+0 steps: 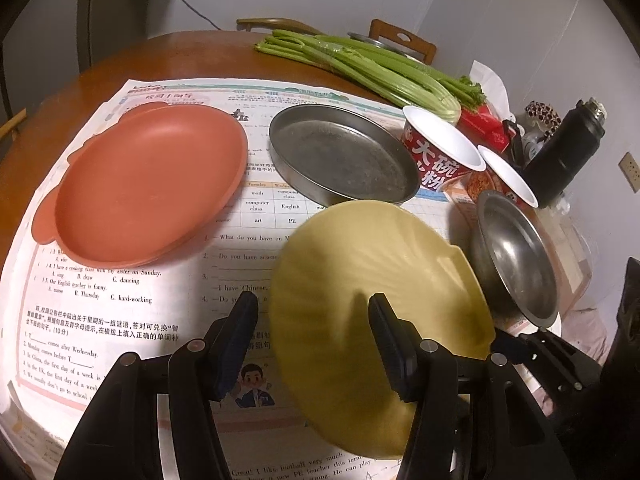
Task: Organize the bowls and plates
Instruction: 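Grasp the yellow scallop plate rim with the left tool and lift, then carry the yellow plate over the orange plate and lower it on top, then open the left tool and withdraw from the stacked plates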
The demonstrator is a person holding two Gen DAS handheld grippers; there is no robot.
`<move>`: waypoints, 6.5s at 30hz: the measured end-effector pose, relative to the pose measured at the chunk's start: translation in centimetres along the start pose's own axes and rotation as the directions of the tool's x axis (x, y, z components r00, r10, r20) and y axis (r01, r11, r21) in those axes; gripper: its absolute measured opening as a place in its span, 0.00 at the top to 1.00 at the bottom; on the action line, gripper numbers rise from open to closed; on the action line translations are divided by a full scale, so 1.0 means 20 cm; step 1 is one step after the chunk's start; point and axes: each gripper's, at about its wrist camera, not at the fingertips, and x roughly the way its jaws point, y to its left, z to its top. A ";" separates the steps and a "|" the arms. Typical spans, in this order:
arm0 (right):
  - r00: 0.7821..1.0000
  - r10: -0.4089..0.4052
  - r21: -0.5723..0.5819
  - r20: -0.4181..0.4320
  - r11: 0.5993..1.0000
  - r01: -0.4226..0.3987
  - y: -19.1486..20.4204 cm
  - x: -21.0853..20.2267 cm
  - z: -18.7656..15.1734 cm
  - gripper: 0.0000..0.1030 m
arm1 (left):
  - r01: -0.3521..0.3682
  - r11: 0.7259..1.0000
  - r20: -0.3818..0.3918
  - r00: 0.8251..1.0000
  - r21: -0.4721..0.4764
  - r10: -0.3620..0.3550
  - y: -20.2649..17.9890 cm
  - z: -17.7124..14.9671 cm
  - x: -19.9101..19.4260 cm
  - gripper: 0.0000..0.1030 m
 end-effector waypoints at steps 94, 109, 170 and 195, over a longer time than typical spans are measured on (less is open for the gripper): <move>0.992 0.113 -0.158 0.047 0.982 -0.104 0.64 0.25 0.51 0.34 | -0.147 0.974 0.109 0.980 -0.171 0.167 0.65 0.33 -0.17 0.44; 0.990 0.137 -0.169 0.035 0.977 -0.129 0.64 0.27 0.47 0.34 | -0.193 0.966 0.111 0.971 -0.170 0.214 0.65 0.34 -0.13 0.44; 0.995 0.064 -0.194 0.080 0.980 -0.047 0.60 0.28 0.48 0.33 | -0.201 0.953 0.114 0.966 -0.227 0.231 0.75 0.28 -0.19 0.43; 0.966 0.099 -0.103 0.241 0.992 -0.076 0.37 -0.14 0.49 0.33 | -0.185 0.967 0.222 0.949 -0.174 0.222 0.45 0.24 -0.48 0.43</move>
